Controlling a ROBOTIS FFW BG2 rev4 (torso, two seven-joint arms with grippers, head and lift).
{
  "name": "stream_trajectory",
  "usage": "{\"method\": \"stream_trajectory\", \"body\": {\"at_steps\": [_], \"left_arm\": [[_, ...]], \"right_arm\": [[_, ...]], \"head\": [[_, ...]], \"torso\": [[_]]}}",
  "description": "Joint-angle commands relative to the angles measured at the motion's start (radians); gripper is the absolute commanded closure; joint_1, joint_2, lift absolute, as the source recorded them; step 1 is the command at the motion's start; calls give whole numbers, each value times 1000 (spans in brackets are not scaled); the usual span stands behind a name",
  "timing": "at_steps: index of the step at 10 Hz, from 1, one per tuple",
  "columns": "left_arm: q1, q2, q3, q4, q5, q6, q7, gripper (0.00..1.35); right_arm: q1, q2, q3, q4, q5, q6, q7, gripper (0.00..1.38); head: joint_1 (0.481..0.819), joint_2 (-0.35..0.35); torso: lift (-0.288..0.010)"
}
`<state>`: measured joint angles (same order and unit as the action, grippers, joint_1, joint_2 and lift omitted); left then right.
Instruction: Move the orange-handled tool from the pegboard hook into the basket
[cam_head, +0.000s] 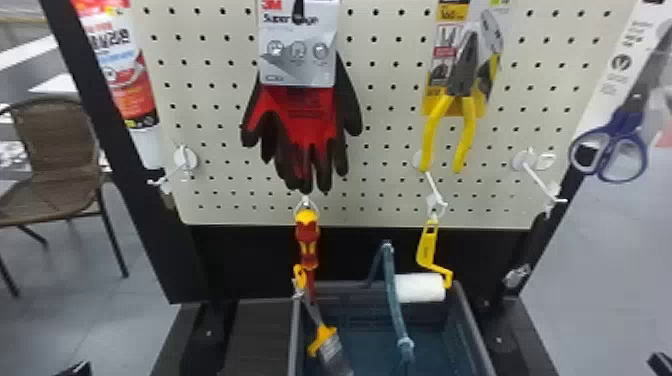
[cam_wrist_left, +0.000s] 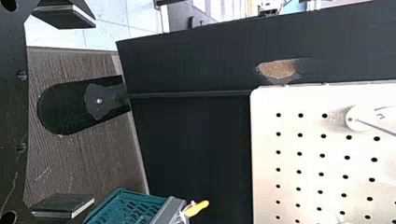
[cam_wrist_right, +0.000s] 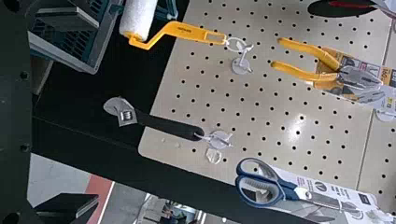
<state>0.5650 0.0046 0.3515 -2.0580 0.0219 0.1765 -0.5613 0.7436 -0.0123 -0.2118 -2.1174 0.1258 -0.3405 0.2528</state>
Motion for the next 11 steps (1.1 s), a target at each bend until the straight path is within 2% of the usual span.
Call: {"method": "stream_trajectory", "body": {"at_steps": [1,11], "left_arm": [[0,-7,0,0,1,-2,-5,-2],[-6,-7,-16,0,4,15,-11,-2]], "right_arm": [[0,13,0,0,-2,0,-1,-2],[-2,13,2,15,-5,3,-1,-2]], "head": [[549,0],[549,0]], "torso": [[-100],[-100]]}}
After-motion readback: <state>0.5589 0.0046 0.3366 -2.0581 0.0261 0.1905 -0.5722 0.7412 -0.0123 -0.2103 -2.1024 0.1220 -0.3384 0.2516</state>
